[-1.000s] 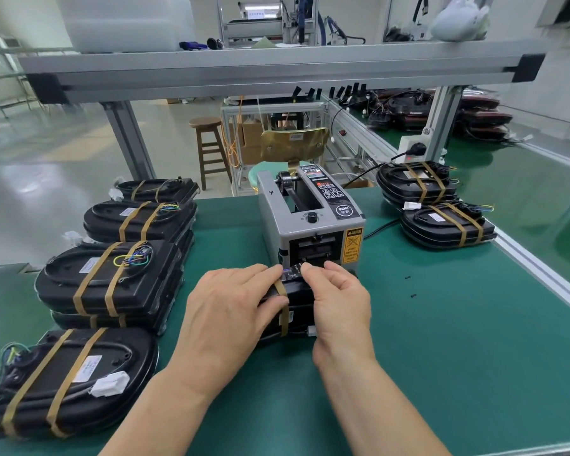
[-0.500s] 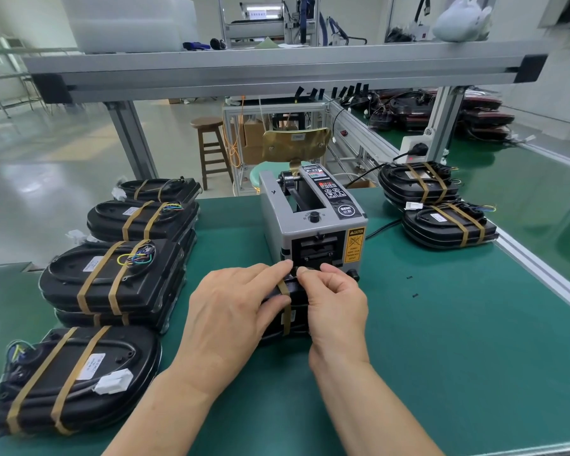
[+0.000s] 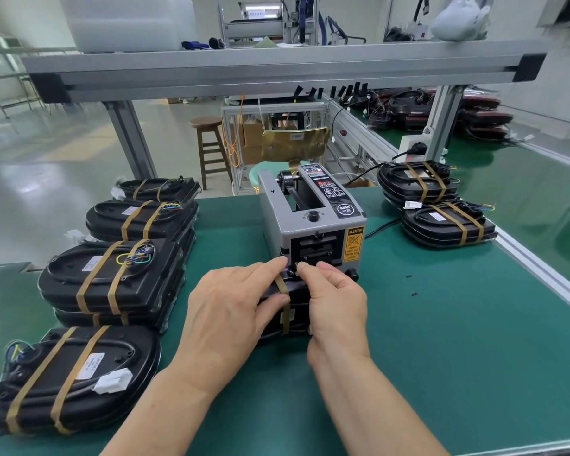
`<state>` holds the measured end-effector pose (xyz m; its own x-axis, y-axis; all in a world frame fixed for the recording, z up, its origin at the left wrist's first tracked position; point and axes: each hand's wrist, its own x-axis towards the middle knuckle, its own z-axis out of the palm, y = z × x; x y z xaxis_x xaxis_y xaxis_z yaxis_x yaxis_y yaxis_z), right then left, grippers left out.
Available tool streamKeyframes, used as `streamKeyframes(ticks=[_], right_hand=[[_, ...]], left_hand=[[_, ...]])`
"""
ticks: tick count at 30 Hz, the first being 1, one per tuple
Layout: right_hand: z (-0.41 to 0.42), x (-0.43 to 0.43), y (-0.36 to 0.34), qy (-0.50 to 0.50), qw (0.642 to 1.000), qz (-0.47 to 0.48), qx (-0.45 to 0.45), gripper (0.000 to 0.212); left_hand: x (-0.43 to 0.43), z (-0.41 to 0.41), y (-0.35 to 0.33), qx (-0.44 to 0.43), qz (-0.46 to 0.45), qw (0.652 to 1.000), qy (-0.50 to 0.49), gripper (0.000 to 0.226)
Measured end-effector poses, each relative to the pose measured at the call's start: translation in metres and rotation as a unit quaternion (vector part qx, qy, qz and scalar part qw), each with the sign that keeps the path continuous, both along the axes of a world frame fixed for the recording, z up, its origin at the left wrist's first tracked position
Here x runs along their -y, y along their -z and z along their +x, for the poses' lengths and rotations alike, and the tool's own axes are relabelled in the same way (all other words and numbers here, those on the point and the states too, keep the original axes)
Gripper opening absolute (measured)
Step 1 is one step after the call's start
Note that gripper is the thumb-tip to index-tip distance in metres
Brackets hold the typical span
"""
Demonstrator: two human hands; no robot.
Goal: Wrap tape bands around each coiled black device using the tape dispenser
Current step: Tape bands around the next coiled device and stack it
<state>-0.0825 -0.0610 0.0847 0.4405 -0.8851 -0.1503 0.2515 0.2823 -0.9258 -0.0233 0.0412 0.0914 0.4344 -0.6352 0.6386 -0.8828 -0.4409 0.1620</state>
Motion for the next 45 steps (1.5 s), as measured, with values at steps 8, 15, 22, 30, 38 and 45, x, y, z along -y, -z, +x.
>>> streamKeyframes(ticks=[8, 15, 22, 30, 38, 45], right_hand=[[0.001, 0.002, 0.009, -0.005, 1.0, -0.013, -0.005, 0.035], [0.005, 0.006, 0.021, -0.006, 1.0, -0.02, 0.0, 0.022], [0.004, 0.011, 0.024, -0.008, 0.997, -0.077, -0.03, 0.014], [0.005, 0.021, 0.025, -0.004, 0.991, -0.105, -0.08, 0.03], [0.009, 0.02, 0.027, -0.018, 0.983, -0.145, -0.112, 0.037], [0.007, 0.029, 0.03, -0.043, 0.994, -0.069, -0.07, 0.014]], left_hand=[[0.0, 0.002, 0.004, 0.0, -0.004, 1.0, 0.012, 0.036], [-0.001, 0.003, 0.003, 0.004, 0.023, 1.0, 0.015, 0.033], [-0.001, 0.003, 0.003, -0.005, 0.04, 0.999, 0.014, 0.037], [-0.001, 0.001, 0.002, 0.004, 0.04, 0.999, 0.003, 0.036], [-0.001, -0.003, 0.0, -0.004, 0.026, 0.999, -0.018, 0.026], [-0.002, 0.0, 0.003, 0.006, 0.044, 0.999, -0.025, 0.037]])
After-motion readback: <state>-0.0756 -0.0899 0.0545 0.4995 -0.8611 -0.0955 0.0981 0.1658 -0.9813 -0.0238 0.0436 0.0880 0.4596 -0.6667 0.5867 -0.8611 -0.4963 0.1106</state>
